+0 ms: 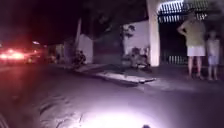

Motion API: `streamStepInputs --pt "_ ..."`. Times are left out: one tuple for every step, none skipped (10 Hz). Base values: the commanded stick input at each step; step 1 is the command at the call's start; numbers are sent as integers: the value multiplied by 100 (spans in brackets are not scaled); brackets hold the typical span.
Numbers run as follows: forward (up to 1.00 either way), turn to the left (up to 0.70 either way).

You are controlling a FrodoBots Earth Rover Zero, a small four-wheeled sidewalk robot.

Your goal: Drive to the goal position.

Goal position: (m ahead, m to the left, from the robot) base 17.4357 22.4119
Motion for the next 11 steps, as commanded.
streamStepInputs --pt "70 9" --pt "70 35" --pt "70 35" --pt "70 35" --pt "70 35" --pt "70 35" --pt "70 35" --pt "70 35" --pt "70 35" --pt "70 35" --pt "70 35"
